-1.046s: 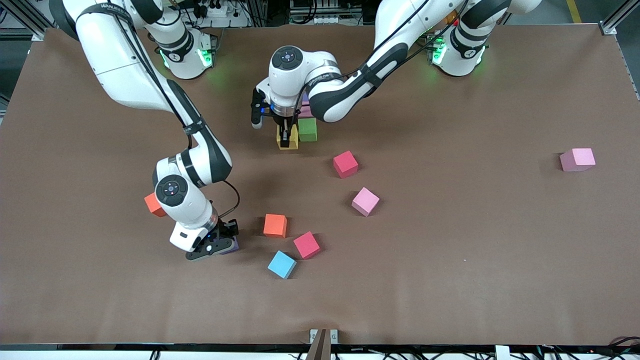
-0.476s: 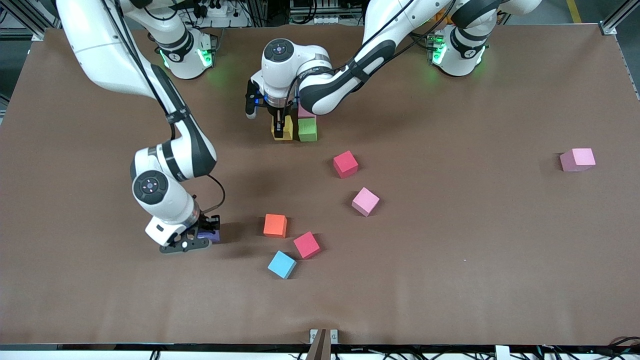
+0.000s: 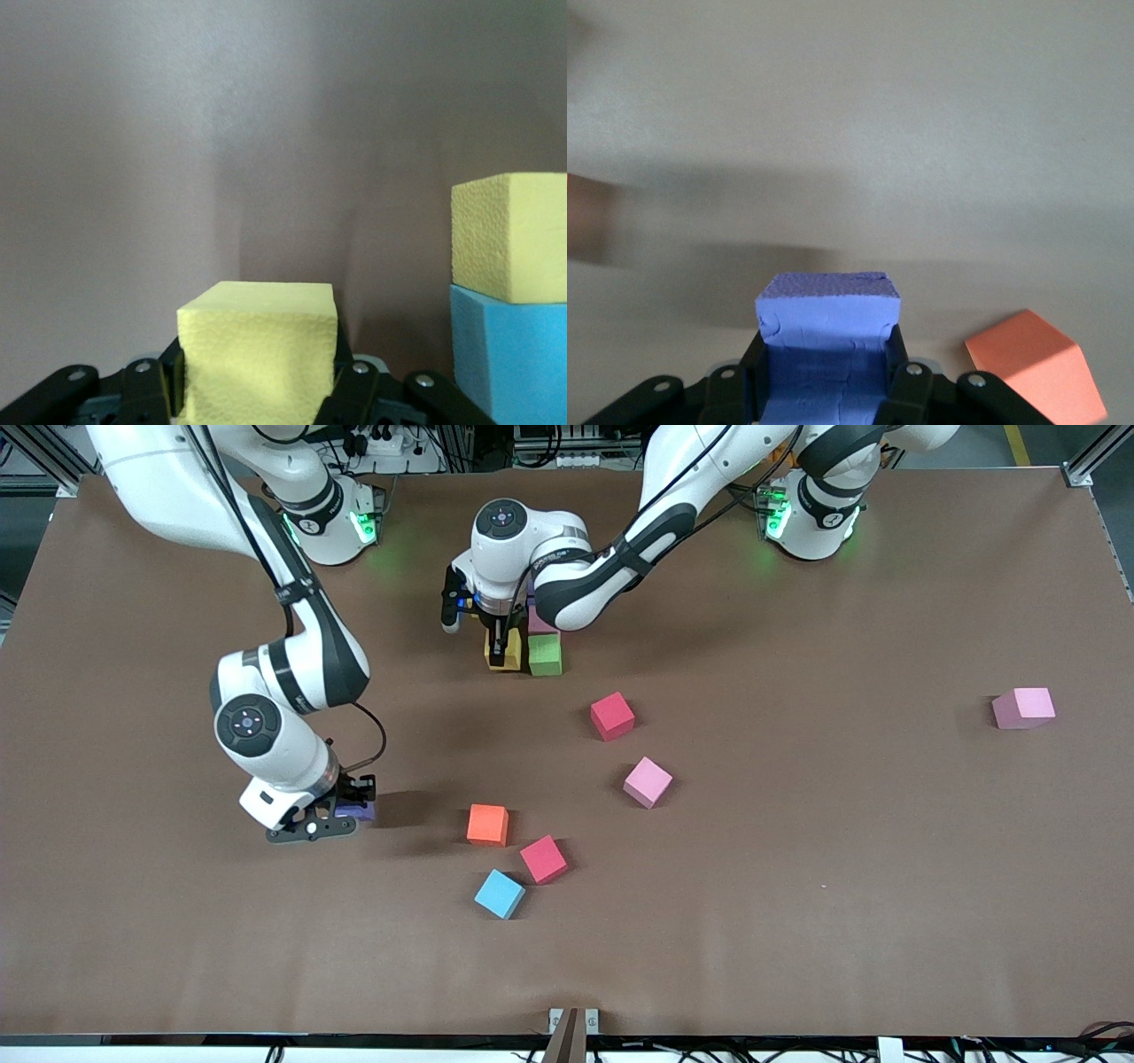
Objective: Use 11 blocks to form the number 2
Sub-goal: 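Lift the purple cube with the right gripper while the left lowers yellow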
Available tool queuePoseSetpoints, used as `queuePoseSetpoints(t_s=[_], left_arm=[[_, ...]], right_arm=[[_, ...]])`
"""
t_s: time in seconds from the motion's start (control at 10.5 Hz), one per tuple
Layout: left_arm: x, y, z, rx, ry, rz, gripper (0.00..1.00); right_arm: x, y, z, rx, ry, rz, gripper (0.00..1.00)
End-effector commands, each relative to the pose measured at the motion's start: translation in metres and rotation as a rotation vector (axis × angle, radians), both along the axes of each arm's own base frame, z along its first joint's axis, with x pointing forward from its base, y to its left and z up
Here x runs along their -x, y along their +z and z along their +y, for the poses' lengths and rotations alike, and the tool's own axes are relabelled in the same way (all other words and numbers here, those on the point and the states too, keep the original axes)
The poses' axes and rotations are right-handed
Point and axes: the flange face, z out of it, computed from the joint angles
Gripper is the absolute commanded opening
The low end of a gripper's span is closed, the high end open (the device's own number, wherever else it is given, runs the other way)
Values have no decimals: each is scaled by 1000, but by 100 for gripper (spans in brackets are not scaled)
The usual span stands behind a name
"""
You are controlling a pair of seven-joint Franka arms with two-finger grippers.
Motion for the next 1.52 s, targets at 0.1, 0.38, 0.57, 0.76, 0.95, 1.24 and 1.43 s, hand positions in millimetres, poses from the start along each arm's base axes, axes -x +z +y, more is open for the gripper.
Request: queuePoseSetpoints(t_s=[0.1,0.38,0.57,0.76,0.95,1.24,1.43], left_arm=[[1,-6,6,-7,-18,-26,0],[-6,-10,10,-13,-22,-49,0],[-9,-11,11,-9,-18,-53,0],[-11,-12,11,-4,-16,-54,0],[-10,-12,10,-3,-18,-54,0],[-5,-15,8,9,-25,-53,0],[-2,-16,6,7,-21,-61,0]], right_arm=[[20,10,-2,-1,-213,9,0],[38,5,-4,6,-361,17,0],[55,1,3,19,-508,19,0],[61,-2,16,25,-729,-1,0],[64,-7,26,15,-976,-23,0],[71,-14,31,-33,-1182,53,0],[79,-17,37,-26,-1309,54,0]])
